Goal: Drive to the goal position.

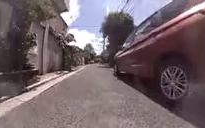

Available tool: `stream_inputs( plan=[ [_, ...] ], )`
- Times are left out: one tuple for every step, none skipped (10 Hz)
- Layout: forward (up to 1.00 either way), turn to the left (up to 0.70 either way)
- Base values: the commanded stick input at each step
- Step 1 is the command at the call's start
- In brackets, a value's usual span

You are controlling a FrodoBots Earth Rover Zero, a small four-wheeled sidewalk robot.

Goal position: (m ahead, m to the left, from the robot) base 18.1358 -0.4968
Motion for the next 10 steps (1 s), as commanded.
stream_inputs(
  plan=[
    [0.85,0.00],
    [0.85,0.00],
    [0.85,0.00],
    [0.85,0.00],
    [0.85,0.00],
    [0.85,0.00],
    [0.85,0.00],
    [0.85,0.00],
    [0.85,0.10],
    [0.85,0.28]
  ],
)
